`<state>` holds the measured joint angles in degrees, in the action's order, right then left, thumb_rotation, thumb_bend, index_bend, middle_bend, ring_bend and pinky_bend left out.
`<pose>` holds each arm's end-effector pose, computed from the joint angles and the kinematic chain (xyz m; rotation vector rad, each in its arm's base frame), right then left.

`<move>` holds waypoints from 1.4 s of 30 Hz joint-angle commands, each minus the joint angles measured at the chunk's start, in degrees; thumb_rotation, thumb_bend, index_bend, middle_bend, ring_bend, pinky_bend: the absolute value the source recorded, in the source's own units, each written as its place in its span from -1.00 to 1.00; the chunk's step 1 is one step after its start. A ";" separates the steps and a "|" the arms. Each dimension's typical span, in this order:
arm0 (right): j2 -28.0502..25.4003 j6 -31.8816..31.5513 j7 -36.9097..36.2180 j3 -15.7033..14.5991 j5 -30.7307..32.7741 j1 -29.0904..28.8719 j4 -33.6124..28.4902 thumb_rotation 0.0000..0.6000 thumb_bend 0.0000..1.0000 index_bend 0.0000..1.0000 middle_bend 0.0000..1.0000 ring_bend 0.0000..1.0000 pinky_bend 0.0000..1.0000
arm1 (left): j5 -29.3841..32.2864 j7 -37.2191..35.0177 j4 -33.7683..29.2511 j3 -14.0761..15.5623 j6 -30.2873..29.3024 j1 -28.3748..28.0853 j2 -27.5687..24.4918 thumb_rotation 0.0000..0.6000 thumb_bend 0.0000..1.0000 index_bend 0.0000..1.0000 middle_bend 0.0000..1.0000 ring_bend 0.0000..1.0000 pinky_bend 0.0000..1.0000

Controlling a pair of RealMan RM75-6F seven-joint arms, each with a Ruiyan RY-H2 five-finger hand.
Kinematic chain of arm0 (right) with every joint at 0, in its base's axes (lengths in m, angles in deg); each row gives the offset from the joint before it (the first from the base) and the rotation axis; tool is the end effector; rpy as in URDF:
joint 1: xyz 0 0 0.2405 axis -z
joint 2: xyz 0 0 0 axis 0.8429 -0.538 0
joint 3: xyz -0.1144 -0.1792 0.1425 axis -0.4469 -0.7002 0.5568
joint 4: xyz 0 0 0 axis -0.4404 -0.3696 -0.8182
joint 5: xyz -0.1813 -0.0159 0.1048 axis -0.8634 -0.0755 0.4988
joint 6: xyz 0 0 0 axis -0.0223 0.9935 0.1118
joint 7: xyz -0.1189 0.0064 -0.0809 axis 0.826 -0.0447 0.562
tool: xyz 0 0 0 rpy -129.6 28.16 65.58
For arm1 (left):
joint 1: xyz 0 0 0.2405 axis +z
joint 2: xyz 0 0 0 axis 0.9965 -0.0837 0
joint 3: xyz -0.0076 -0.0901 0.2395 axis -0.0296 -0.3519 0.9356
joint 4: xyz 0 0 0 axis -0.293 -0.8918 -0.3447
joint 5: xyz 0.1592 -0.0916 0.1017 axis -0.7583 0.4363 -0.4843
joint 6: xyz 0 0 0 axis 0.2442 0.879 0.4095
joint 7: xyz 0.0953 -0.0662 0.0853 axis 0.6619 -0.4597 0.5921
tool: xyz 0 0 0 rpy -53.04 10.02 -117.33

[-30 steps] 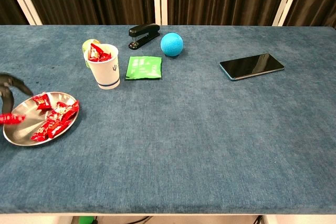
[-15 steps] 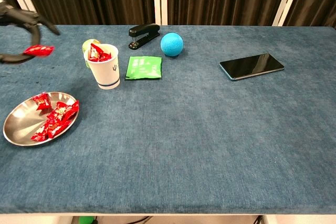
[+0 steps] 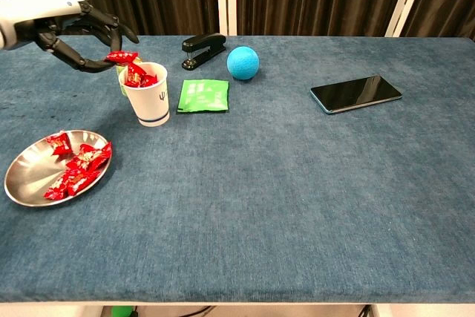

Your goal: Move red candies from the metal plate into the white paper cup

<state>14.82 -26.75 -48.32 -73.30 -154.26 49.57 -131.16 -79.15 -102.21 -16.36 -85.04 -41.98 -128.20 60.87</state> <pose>-0.2856 -0.2084 0.1489 1.3601 -0.7391 1.1296 -0.1942 0.3814 0.0337 -1.8181 -1.2914 -1.1722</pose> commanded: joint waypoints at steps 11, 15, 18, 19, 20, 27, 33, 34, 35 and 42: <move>0.24 0.29 -0.37 0.10 0.35 -0.15 0.57 1.00 -0.32 -1.00 -1.00 -1.00 -1.00 | 1.41 3.26 4.69 0.19 -0.04 -0.96 4.11 1.00 -0.29 0.02 -0.54 -0.83 -0.59; 0.21 0.28 -0.26 0.11 0.45 -0.12 0.52 1.00 -0.32 -1.00 -1.00 -1.00 -1.00 | 0.90 2.95 4.68 0.46 -0.82 -0.87 4.15 1.00 -0.30 -0.13 -0.54 -0.83 -0.59; 0.30 0.34 -0.22 0.05 0.38 -0.16 0.45 1.00 -0.32 -1.00 -1.00 -1.00 -1.00 | 0.86 2.86 4.56 0.51 -1.22 -0.79 4.05 1.00 -0.30 -0.31 -0.54 -0.83 -0.59; 0.34 0.33 -0.18 0.02 0.30 -0.17 0.43 1.00 -0.33 -1.00 -1.00 -1.00 -1.00 | 0.88 2.89 4.48 0.53 -1.38 -0.74 3.94 1.00 -0.30 -0.34 -0.54 -0.83 -0.59; 0.37 0.32 -0.16 -0.01 0.27 -0.17 0.42 1.00 -0.33 -1.00 -1.00 -1.00 -1.00 | 0.90 2.91 4.37 0.54 -1.56 -0.65 3.82 1.00 -0.30 -0.35 -0.54 -0.83 -0.59; 0.15 -0.11 -0.13 0.12 0.20 -0.04 0.20 1.00 -0.32 -1.00 -1.00 -1.00 -1.00 | 0.53 2.75 0.82 0.41 -6.27 1.79 0.38 1.00 -0.30 -0.39 -0.54 -0.83 -0.59; 0.03 -0.25 -0.41 0.09 0.20 0.07 0.28 1.00 -0.32 -1.00 -1.00 -1.00 -1.00 | -0.62 3.76 -5.18 1.88 -15.14 7.99 -5.49 1.00 -0.30 -0.38 -0.54 -0.83 -0.59; 0.04 -0.22 -0.47 0.06 0.22 0.08 0.35 1.00 -0.32 -1.00 -1.00 -1.00 -1.00 | -0.73 4.11 -6.11 2.31 -16.72 9.29 -6.31 1.00 -0.30 -0.37 -0.53 -0.83 -0.59; 0.07 -0.17 -0.53 0.04 0.27 0.10 0.44 1.00 -0.32 -1.00 -1.00 -1.00 -1.00 | -0.88 4.47 -6.98 2.84 -18.31 10.66 -7.06 1.00 -0.31 -0.37 -0.53 -0.82 -0.59; 0.10 0.22 -0.31 -0.83 0.78 0.83 2.11 1.00 -0.33 -1.00 -1.00 -1.00 -1.00 | -3.40 13.54 -6.85 8.61 -33.57 23.60 -7.91 1.00 -0.42 -0.38 -0.51 -0.79 -0.58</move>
<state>14.98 -26.61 -48.74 -73.92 -153.66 50.17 -129.39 -81.23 -93.63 -23.71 -79.18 -69.80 -109.81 53.19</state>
